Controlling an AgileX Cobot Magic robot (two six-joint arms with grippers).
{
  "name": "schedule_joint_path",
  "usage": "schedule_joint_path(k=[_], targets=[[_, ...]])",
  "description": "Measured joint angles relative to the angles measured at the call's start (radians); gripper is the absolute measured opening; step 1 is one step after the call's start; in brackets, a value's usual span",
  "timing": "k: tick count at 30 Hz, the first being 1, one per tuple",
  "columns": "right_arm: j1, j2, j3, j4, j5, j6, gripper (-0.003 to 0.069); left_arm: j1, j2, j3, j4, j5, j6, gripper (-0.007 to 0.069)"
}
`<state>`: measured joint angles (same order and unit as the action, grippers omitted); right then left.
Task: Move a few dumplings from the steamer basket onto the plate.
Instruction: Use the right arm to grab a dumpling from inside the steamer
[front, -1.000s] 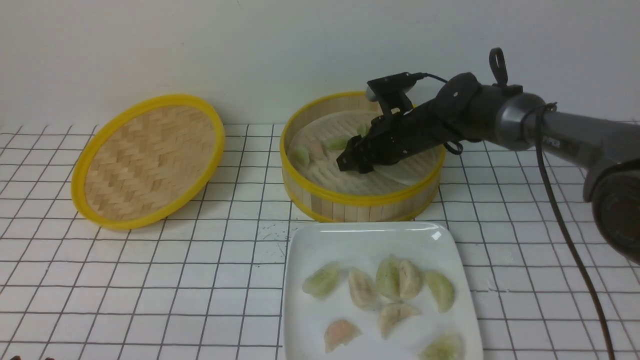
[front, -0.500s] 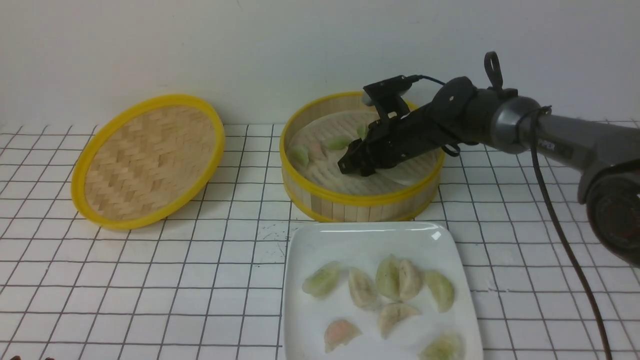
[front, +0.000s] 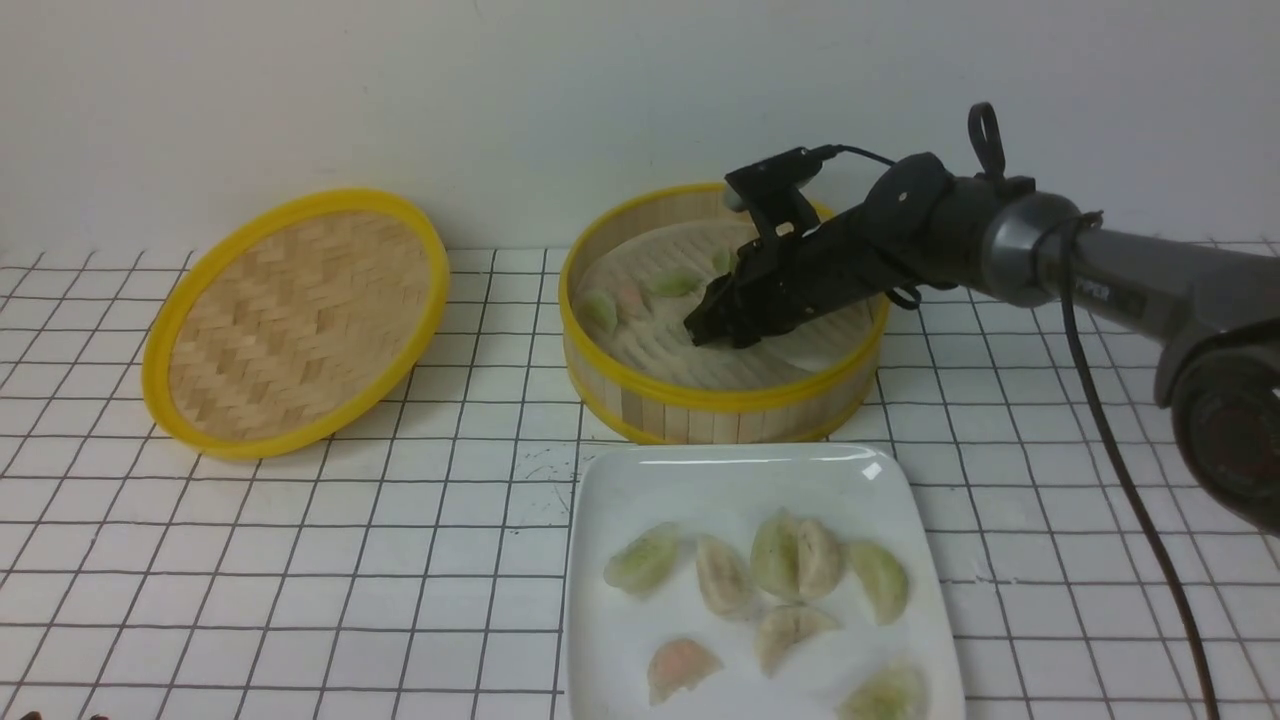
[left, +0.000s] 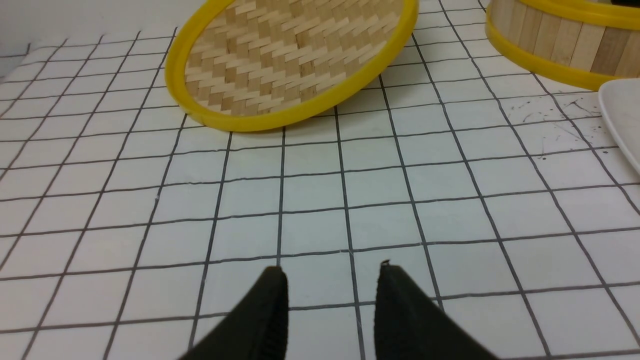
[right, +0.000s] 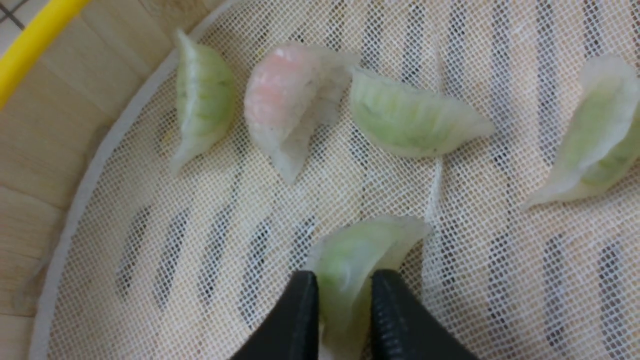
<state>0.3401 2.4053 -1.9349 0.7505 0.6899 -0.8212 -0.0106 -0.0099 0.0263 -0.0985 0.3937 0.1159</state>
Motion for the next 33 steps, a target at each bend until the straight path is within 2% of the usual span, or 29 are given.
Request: schedule_joint_path(k=[8,18,25,33], targets=[[0.001,0.009,-0.111,-0.017,0.071,-0.006,0.0104,0.0,0.0,0.0,0.0,0.0,0.0,0.0225],[-0.001,-0.059,-0.141,-0.223,0.154,0.12,0.01,0.0,0.0,0.0,0.0,0.0,0.0,0.0225],[-0.013,-0.144,-0.141,-0.231,0.2,0.143,0.0092,0.0,0.0,0.0,0.0,0.0,0.0,0.0225],[-0.031,-0.236,-0.141,-0.261,0.367,0.16,0.0079,0.0,0.0,0.0,0.0,0.0,0.0,0.0225]])
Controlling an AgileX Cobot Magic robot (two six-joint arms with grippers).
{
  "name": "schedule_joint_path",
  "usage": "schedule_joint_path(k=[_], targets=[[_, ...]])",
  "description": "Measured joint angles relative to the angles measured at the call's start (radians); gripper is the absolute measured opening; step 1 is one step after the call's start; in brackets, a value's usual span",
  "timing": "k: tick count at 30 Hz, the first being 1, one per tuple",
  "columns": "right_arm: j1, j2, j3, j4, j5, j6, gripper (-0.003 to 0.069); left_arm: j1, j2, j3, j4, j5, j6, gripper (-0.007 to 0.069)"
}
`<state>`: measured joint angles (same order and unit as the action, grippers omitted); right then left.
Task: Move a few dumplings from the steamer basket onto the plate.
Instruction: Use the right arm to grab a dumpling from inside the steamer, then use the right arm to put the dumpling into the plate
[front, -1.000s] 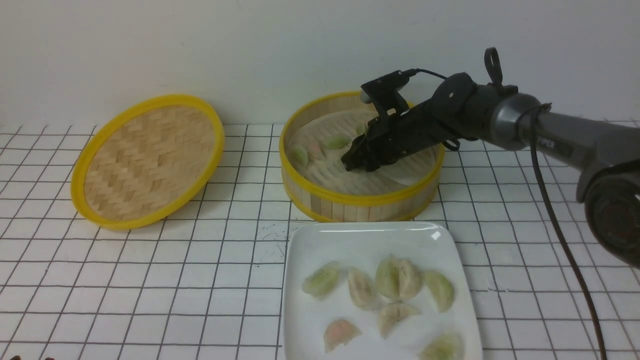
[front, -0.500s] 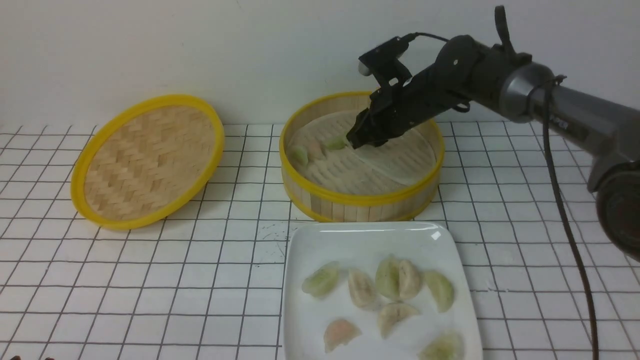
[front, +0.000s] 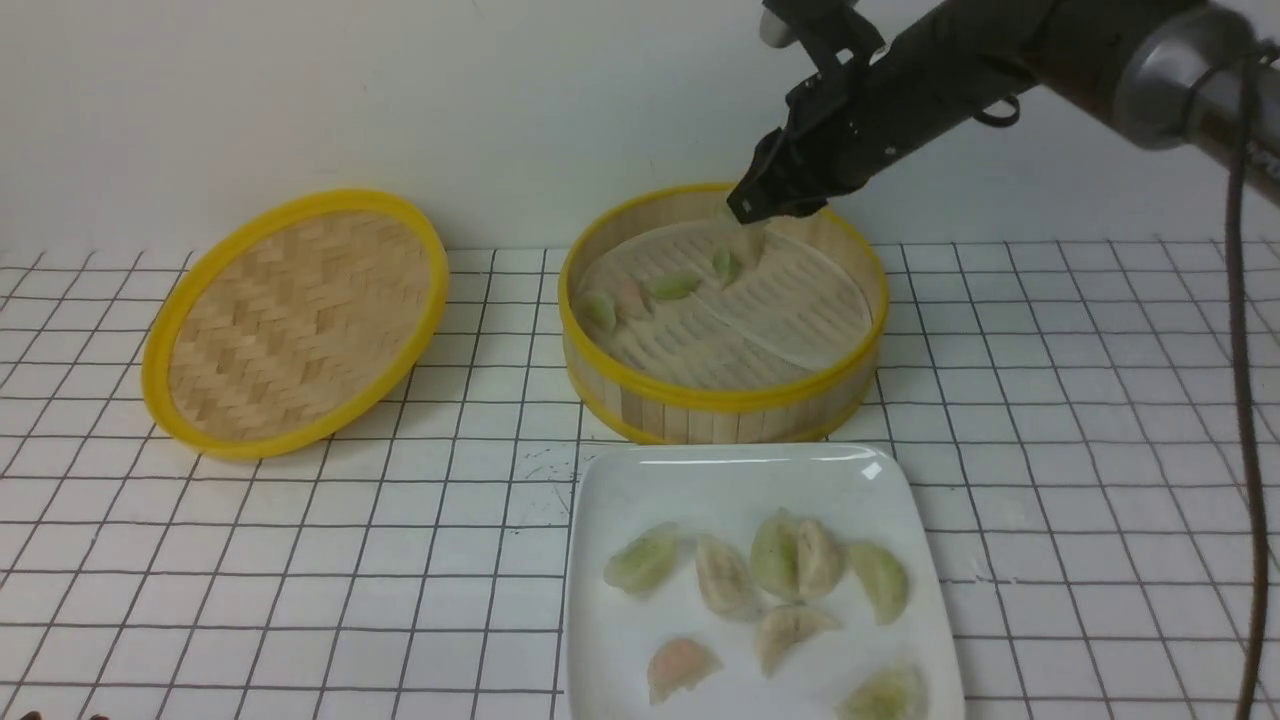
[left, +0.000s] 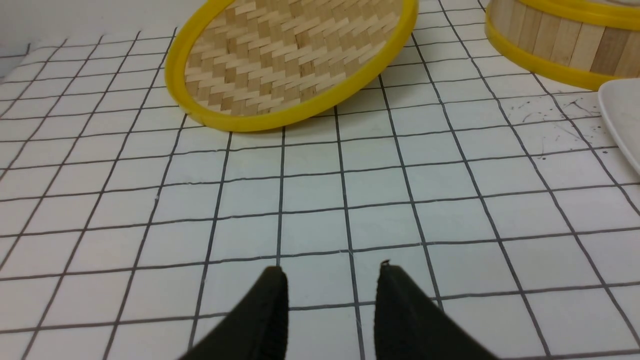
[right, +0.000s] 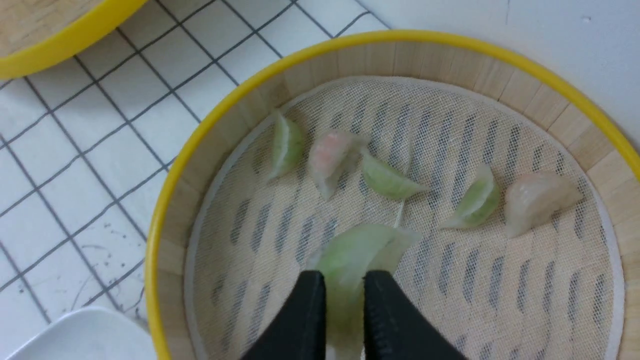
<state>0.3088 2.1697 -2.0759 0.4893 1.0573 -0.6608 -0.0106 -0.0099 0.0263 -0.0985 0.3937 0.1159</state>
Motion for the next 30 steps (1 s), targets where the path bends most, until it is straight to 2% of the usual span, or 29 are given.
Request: schedule_joint_path(k=[9,17,30], targets=[[0.0,-0.122,0.0,-0.072,0.177,0.105,0.0076,0.0,0.0,0.0,0.0,0.0,0.0,0.0225],[0.0,-0.192,0.01,-0.124,0.196,0.213,0.0076,0.0,0.0,0.0,0.0,0.0,0.0,0.0225],[0.0,-0.429,0.321,-0.149,0.196,0.268,0.0075,0.0,0.0,0.0,0.0,0.0,0.0,0.0225]])
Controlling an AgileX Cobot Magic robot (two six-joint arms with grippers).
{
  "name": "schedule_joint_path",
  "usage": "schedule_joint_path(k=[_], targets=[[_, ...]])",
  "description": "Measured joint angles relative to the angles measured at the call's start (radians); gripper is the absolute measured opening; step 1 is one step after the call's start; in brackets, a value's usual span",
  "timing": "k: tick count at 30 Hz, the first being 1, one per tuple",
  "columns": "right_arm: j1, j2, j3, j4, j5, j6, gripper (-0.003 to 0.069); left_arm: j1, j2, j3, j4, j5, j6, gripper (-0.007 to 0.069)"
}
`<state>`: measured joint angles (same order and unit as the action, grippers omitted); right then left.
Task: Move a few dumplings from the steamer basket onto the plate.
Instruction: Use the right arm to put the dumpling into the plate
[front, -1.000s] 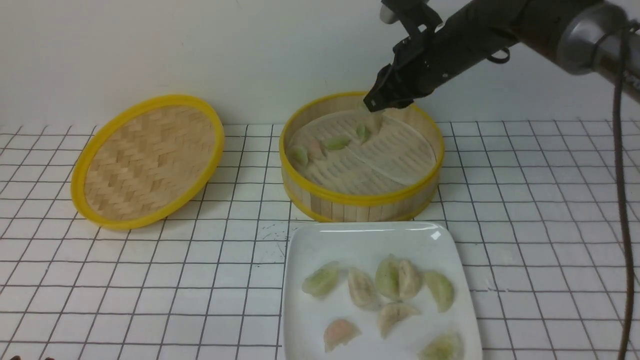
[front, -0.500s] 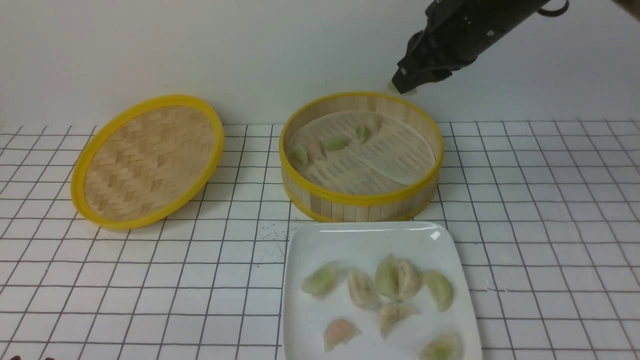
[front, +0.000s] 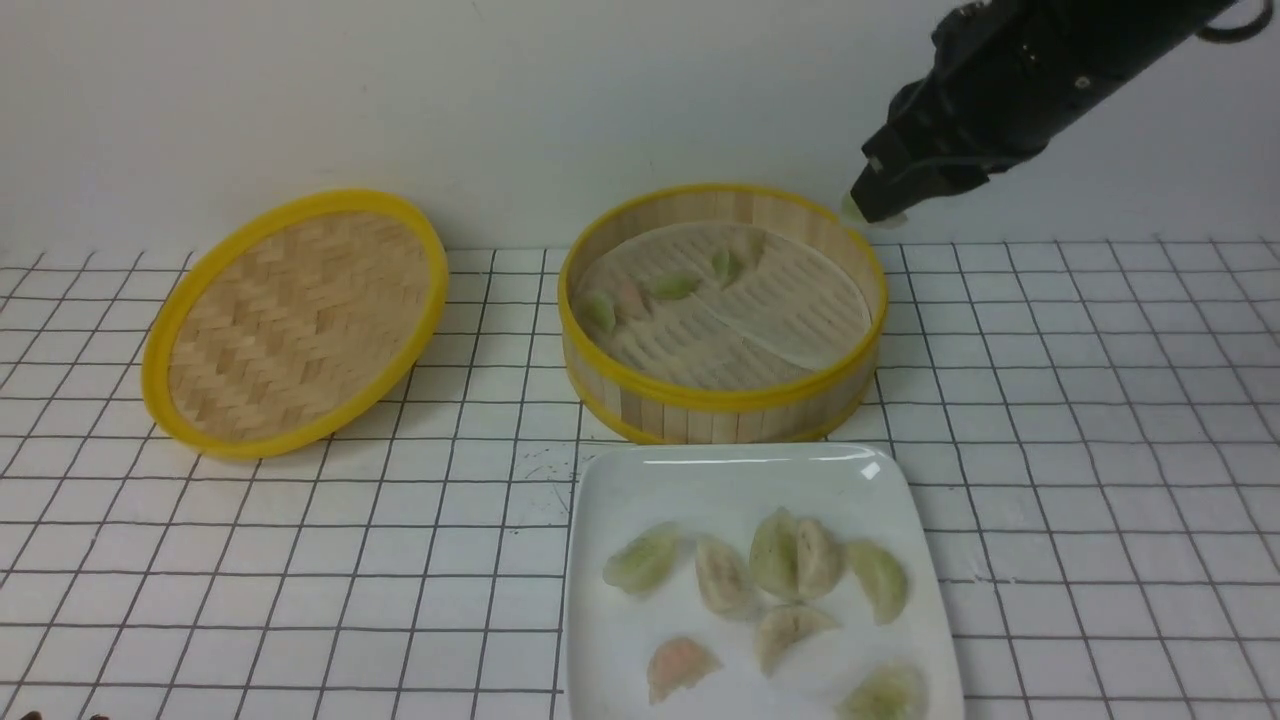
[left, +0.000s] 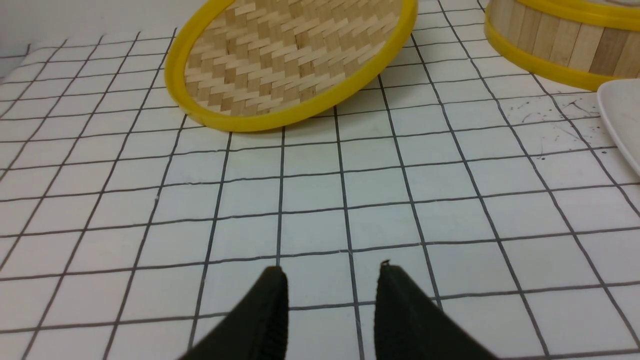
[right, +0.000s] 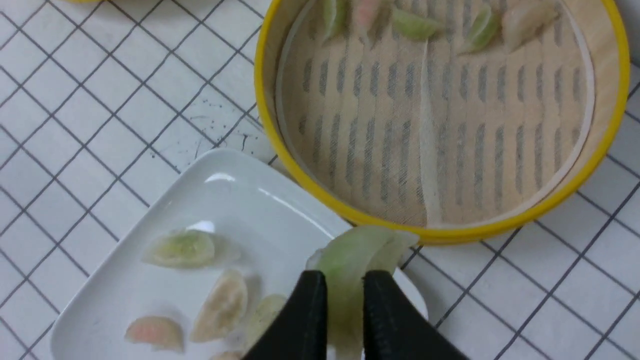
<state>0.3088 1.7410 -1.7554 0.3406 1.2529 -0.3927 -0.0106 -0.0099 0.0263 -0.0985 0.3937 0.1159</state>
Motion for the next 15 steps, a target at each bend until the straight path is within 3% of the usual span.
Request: schedule_joint_path(k=[6,15], targets=[[0.0,-0.081,0.206,0.013,-0.001,-0.006,0.0075,0.0,0.0,0.0,0.0,0.0,0.0,0.0225],[0.012,-0.118,0.461,0.138,-0.036,-0.092,0.0074,0.0,0.0,0.0,0.0,0.0,0.0,0.0225]])
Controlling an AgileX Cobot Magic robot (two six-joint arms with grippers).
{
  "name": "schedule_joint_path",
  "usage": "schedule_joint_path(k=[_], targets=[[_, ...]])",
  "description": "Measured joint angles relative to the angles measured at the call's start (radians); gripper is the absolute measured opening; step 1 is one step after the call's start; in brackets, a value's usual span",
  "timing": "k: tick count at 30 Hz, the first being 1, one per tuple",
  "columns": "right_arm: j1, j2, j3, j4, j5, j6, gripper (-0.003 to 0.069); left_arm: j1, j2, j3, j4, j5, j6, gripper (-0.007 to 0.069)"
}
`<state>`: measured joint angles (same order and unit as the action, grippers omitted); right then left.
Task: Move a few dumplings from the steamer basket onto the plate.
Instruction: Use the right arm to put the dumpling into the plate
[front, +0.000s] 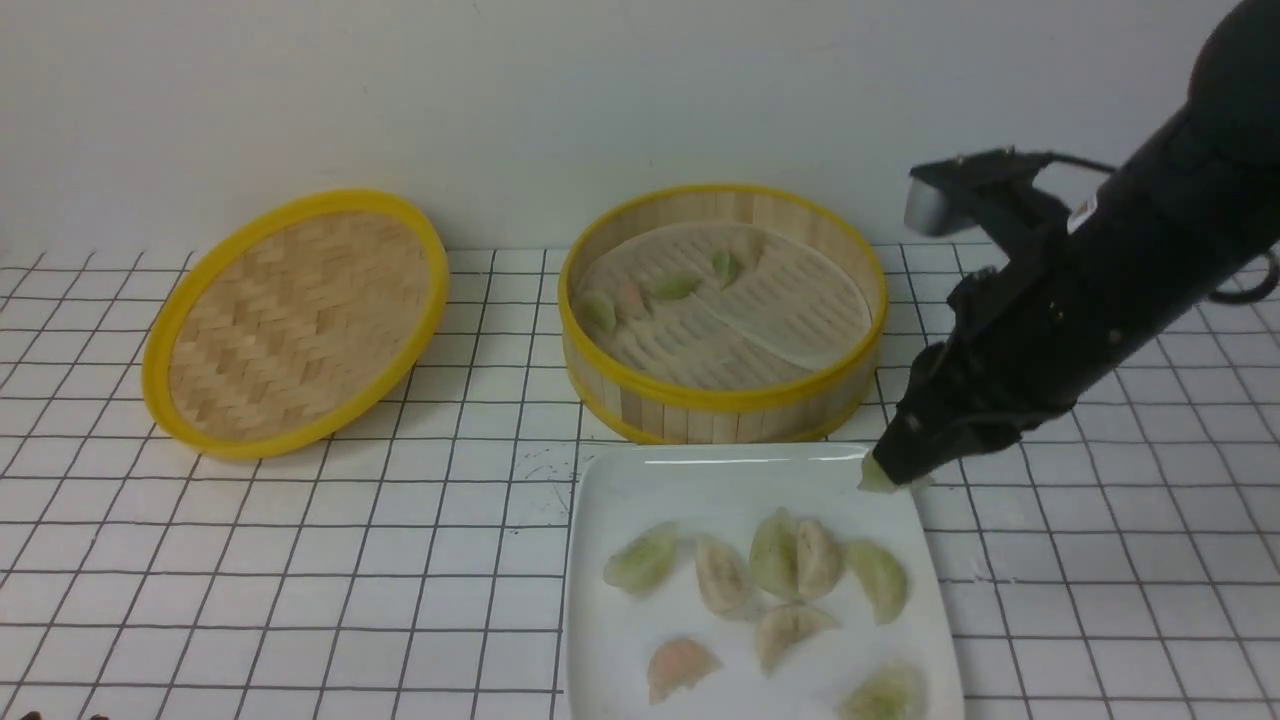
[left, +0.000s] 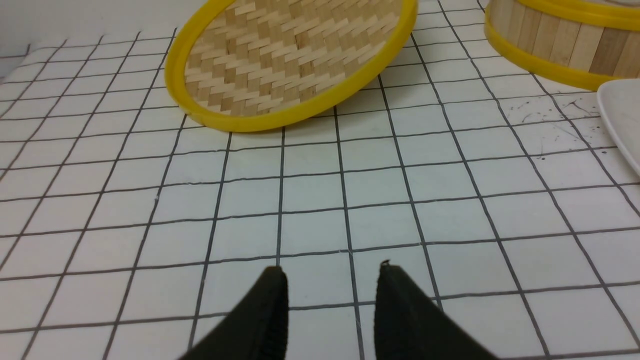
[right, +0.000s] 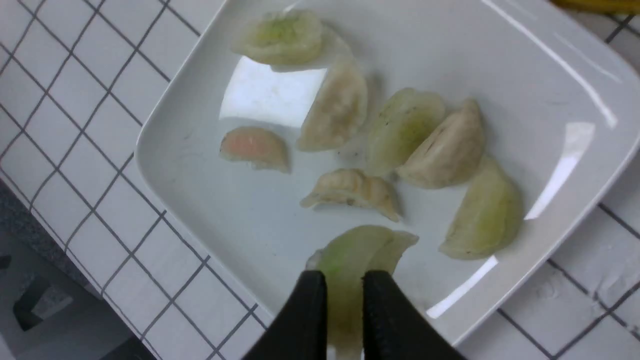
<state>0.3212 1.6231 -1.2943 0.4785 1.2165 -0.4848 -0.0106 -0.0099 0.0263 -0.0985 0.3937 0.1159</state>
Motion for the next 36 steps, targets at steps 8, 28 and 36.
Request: schedule_joint_path(k=[8,28,36], targets=[[0.019,0.0,0.142,0.057,-0.09,-0.081,0.0074,0.0,0.0,0.0,0.0,0.0,0.0,0.0225],[0.093,0.002,0.318,0.189,-0.225,-0.211,0.0074,0.0,0.0,0.0,0.0,0.0,0.0,0.0225],[0.146,0.072,0.327,0.221,-0.266,-0.246,0.0074,0.0,0.0,0.0,0.0,0.0,0.0,0.0225]])
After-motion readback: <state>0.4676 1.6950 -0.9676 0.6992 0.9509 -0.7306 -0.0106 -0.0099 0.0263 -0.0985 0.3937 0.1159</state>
